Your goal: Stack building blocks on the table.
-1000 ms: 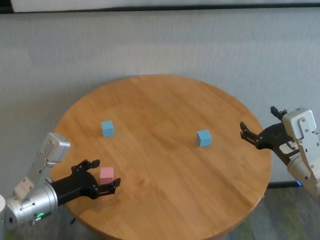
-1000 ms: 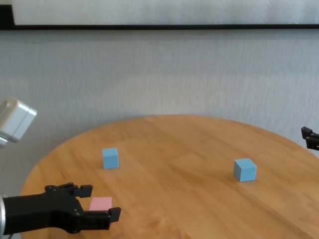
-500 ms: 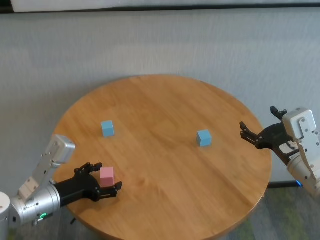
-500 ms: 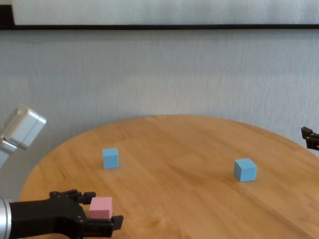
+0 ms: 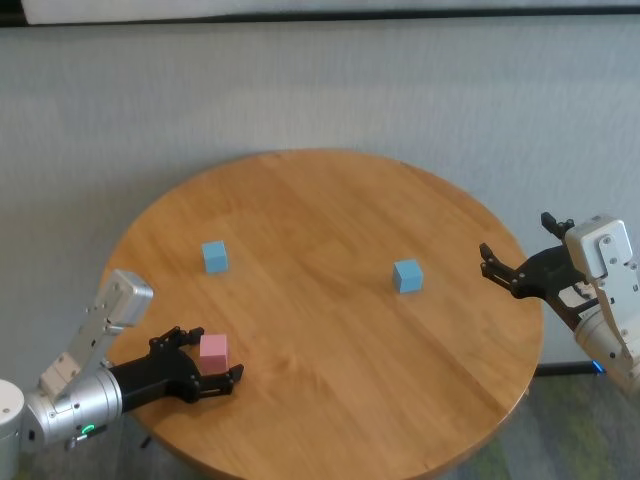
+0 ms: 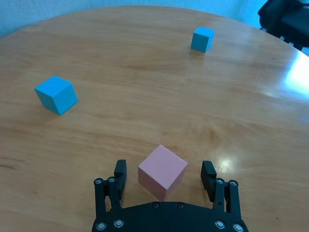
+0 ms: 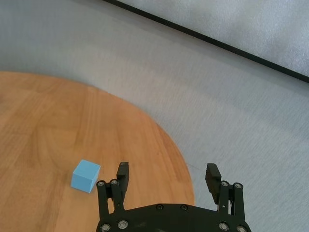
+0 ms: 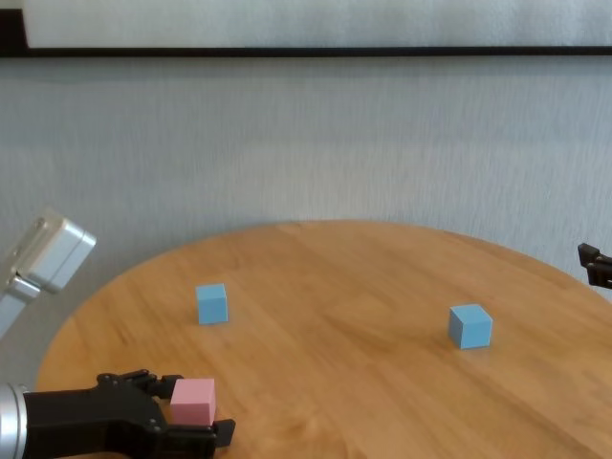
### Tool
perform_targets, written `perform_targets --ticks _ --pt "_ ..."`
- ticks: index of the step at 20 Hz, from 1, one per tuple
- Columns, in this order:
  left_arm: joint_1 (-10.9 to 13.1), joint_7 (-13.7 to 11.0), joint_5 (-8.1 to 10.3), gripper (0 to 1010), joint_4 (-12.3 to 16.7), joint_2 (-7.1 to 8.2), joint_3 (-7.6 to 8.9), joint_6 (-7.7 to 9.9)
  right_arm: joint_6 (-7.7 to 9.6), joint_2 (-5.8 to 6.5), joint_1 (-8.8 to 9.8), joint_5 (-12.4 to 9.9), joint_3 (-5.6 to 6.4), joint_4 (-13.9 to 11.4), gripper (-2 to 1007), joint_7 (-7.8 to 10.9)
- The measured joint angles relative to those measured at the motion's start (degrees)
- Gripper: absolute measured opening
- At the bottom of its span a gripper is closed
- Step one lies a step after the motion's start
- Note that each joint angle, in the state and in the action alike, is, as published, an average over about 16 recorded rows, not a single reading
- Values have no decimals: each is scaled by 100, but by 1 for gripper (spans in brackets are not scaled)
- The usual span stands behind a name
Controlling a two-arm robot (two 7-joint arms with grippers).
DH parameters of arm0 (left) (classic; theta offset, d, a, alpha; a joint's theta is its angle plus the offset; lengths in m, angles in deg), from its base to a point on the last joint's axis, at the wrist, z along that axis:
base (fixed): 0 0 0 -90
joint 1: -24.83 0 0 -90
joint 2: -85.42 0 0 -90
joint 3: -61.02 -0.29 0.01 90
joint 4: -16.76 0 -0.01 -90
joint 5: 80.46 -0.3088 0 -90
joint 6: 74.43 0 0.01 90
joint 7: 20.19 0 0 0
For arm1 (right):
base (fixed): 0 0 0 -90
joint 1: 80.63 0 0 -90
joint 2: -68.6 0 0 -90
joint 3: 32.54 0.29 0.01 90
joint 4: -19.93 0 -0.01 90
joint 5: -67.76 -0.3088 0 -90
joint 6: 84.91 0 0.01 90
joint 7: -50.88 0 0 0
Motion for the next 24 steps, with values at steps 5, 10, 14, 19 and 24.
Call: perform_targets --ticks 5,10,14,19,24 --pt "-35 -22 12 998 -84 -31 6 -14 0 0 0 0 0 0 1000 0" --pt "-50 -33 39 968 -132 -50 22 -18 0 0 0 0 0 0 1000 0" --pt "-57 -43 60 909 -157 -60 35 -20 0 0 0 0 0 0 1000 0" --pt "-68 -51 76 791 -186 -67 46 -24 0 0 0 0 0 0 1000 0" --pt "-71 -49 78 670 -190 -65 49 -28 0 0 0 0 0 0 1000 0"
